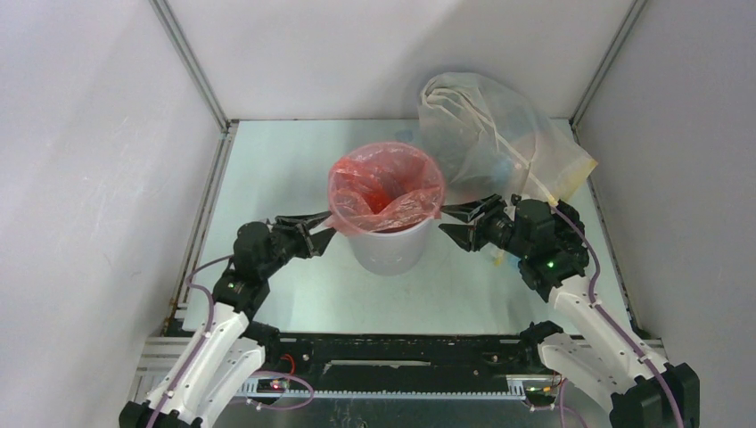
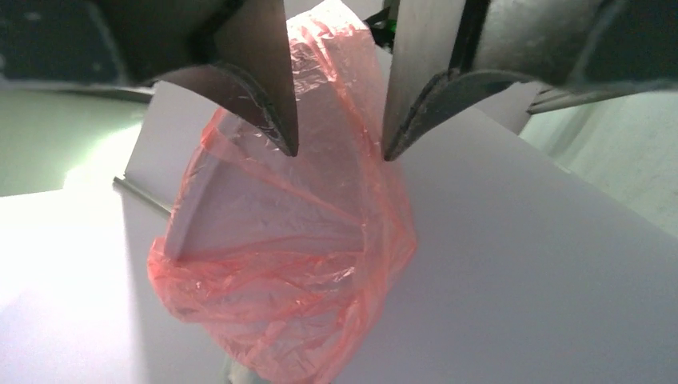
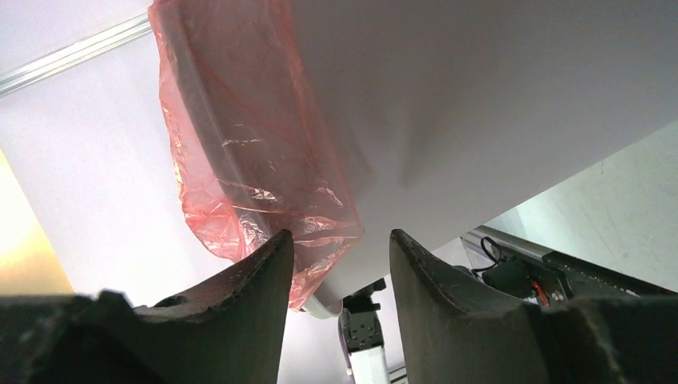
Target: Put the trash bags into the trash bin
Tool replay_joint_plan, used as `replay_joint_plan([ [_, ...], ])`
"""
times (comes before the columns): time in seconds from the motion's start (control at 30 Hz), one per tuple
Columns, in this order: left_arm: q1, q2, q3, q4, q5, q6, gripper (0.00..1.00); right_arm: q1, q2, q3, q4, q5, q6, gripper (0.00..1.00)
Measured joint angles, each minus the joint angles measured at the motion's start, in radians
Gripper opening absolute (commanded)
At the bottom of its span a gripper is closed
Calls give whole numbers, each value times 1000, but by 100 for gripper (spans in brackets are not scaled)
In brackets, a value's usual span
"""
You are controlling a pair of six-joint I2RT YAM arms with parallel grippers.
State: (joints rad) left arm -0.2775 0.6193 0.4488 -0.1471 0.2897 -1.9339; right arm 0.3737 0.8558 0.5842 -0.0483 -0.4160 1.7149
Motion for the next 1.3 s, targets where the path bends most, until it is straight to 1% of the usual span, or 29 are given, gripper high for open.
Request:
replay_joint_plan([
  [0.1,-4,6,0,8,-6,-13,19,12,6,0,10,2,8,51],
  [0.13,-5,2,0,10,-10,-15,15,19,12,0,18,3,13,51],
  [0.2,-6,-6,0,12,-17,-21,9,35,26,0,29,5,24,48],
  [0.27,-6,-12,0,12,-18,-23,7,50,40,0,39,13,34,41],
  [0.33,-6,-15,0,11,-18,-22,5,60,51,0,55,24,49,31],
  [0.5,-6,-20,0,10,-18,-22,4,80,69,0,95,57,81,15],
  [0.57,-6,-21,0,10,-17,-22,3,87,71,0,101,74,91,4],
  [0.6,-6,-21,0,9,-17,-21,3,89,71,0,103,81,94,0],
  [0.7,-6,-20,0,7,-14,-20,0,90,71,0,103,92,102,0],
  [0.8,-6,-19,-1,6,-11,-17,0,89,66,0,91,94,95,0],
  [1.0,-6,-19,-27,-1,22,7,0,86,63,0,13,62,50,1],
  [1.13,-6,-22,-34,-31,36,32,0,82,63,0,-19,54,24,23],
  [1.23,-6,-32,-49,-40,43,44,0,76,56,0,-43,55,8,42],
  [1.3,-6,-35,-61,-44,53,51,0,74,40,0,-55,58,1,51],
])
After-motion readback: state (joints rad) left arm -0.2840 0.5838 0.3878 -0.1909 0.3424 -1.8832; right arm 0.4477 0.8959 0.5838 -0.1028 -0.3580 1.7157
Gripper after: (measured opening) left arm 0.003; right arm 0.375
